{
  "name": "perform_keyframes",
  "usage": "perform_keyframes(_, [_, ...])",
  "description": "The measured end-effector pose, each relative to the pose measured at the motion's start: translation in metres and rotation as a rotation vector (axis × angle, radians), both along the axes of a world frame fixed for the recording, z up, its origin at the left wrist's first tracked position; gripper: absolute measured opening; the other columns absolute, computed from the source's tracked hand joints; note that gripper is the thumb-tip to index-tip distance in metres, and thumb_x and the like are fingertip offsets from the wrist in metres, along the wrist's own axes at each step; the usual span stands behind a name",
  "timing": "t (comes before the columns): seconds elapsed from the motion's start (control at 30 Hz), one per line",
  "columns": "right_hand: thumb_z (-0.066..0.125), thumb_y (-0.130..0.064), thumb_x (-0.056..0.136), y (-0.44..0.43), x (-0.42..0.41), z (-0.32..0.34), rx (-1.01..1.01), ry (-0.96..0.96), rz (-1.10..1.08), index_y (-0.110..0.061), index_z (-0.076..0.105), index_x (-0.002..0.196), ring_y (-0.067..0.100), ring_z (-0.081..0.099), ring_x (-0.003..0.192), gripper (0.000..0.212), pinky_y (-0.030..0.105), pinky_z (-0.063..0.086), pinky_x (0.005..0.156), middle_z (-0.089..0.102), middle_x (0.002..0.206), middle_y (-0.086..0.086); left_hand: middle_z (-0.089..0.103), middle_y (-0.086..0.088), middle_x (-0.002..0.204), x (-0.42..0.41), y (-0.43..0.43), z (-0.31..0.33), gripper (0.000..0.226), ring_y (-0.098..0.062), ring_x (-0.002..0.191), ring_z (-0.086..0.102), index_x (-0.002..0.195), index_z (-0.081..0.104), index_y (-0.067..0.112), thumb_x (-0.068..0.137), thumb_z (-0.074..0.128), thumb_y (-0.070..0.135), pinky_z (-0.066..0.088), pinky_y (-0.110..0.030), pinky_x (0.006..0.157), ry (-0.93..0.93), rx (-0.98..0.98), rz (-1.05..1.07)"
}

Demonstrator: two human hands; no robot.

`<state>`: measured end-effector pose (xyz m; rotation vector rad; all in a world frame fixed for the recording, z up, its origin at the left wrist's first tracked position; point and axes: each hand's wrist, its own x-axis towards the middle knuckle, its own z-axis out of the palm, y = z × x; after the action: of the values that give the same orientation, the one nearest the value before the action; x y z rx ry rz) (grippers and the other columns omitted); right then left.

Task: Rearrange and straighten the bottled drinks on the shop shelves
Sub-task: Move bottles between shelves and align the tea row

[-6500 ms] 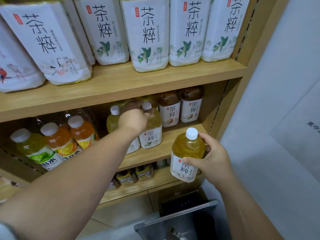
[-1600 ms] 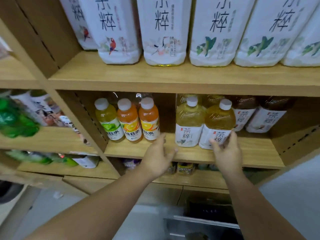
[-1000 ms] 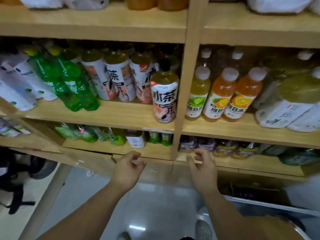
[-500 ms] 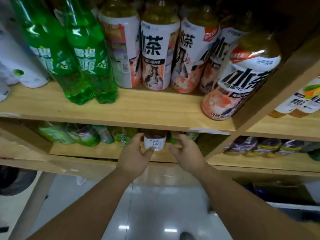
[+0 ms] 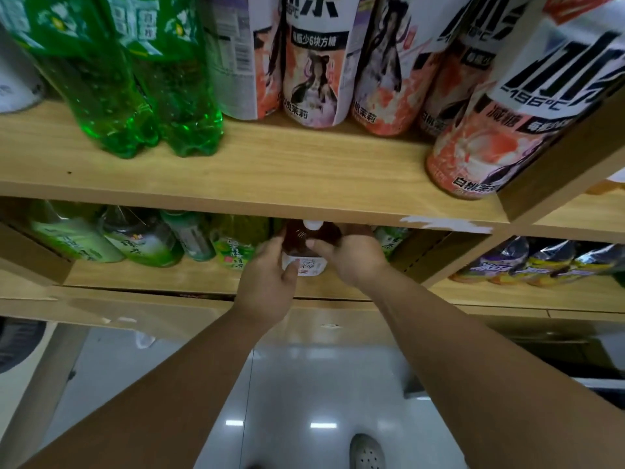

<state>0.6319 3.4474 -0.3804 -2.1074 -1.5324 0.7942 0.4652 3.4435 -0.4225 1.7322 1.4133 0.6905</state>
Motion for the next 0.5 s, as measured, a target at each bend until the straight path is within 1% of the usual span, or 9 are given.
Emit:
perform_keyframes(0.07, [0.074, -0.035, 0.092, -0.003, -0.003, 0.001, 0.068, 0.057, 0.015, -0.014, 0.063, 0.131, 0.027, 0.06, 0.119, 0.045, 0.018, 0.035, 0.085, 0.068, 0.128, 0.007, 0.061, -0.006, 0.135, -0.005, -0.002, -0.004, 0.051, -0.02, 0.124, 0.06, 0.149, 0.048, 0.018, 0.1, 0.057, 0.012, 0.052, -0.049, 0.101, -0.082, -0.023, -0.017])
perform_keyframes(0.1, [0.074, -0.032, 0.093, -0.005, -0.004, 0.002, 0.1, 0.087, 0.025, -0.013, 0.063, 0.132, 0.027, 0.06, 0.12, 0.044, 0.018, 0.035, 0.087, 0.067, 0.129, 0.008, 0.06, -0.004, 0.136, -0.008, -0.002, -0.006, 0.05, -0.019, 0.126, 0.06, 0.15, 0.047, 0.02, 0.101, 0.055, 0.015, 0.052, -0.05, 0.102, -0.107, -0.043, -0.025])
perform_keyframes(0.17, [0.073, -0.026, 0.094, -0.009, -0.005, 0.003, 0.149, 0.125, 0.044, -0.012, 0.064, 0.133, 0.027, 0.059, 0.121, 0.042, 0.019, 0.037, 0.089, 0.067, 0.13, 0.009, 0.059, -0.002, 0.138, -0.012, -0.004, -0.008, 0.053, -0.017, 0.128, 0.059, 0.152, 0.045, 0.023, 0.1, 0.052, 0.023, 0.052, -0.049, 0.103, -0.125, -0.067, -0.03])
perform_keyframes(0.2, [0.072, -0.024, 0.094, -0.012, -0.004, 0.003, 0.173, 0.131, 0.053, -0.011, 0.064, 0.133, 0.026, 0.059, 0.121, 0.041, 0.02, 0.038, 0.089, 0.067, 0.13, 0.01, 0.059, -0.001, 0.141, -0.013, -0.005, -0.008, 0.054, -0.016, 0.13, 0.058, 0.154, 0.043, 0.024, 0.101, 0.053, 0.023, 0.051, -0.047, 0.105, -0.13, -0.08, -0.025])
perform_keyframes(0.3, [0.072, -0.022, 0.095, -0.022, -0.007, 0.007, 0.2, 0.14, 0.056, -0.012, 0.067, 0.129, 0.023, 0.062, 0.113, 0.036, 0.028, 0.047, 0.091, 0.071, 0.123, 0.007, 0.056, 0.001, 0.146, -0.016, -0.012, -0.008, 0.06, -0.012, 0.134, 0.055, 0.156, 0.04, 0.027, 0.101, 0.058, 0.011, 0.047, -0.04, 0.11, -0.175, -0.121, -0.027])
perform_keyframes(0.37, [0.071, -0.022, 0.095, -0.031, -0.013, 0.01, 0.198, 0.157, 0.03, -0.014, 0.068, 0.127, 0.017, 0.062, 0.106, 0.033, 0.03, 0.049, 0.092, 0.072, 0.118, 0.005, 0.059, 0.001, 0.143, -0.019, -0.018, -0.004, 0.062, -0.01, 0.13, 0.058, 0.154, 0.042, 0.026, 0.098, 0.063, 0.008, 0.05, -0.039, 0.108, -0.192, -0.126, -0.02])
perform_keyframes(0.43, [0.071, -0.022, 0.095, -0.042, -0.018, 0.015, 0.173, 0.2, -0.025, -0.017, 0.066, 0.129, 0.017, 0.06, 0.105, 0.034, 0.031, 0.05, 0.093, 0.067, 0.119, 0.007, 0.064, 0.002, 0.137, -0.023, -0.024, 0.001, 0.065, -0.009, 0.123, 0.062, 0.152, 0.046, 0.027, 0.094, 0.069, 0.008, 0.052, -0.037, 0.105, -0.188, -0.122, -0.005])
perform_keyframes(0.5, [0.071, -0.022, 0.095, -0.054, -0.022, 0.025, 0.163, 0.227, -0.044, -0.02, 0.064, 0.128, 0.018, 0.058, 0.107, 0.034, 0.032, 0.049, 0.093, 0.062, 0.12, 0.006, 0.067, 0.011, 0.132, -0.028, -0.032, 0.014, 0.07, -0.001, 0.118, 0.064, 0.15, 0.048, 0.029, 0.089, 0.076, 0.007, 0.053, -0.031, 0.101, -0.194, -0.138, -0.008])
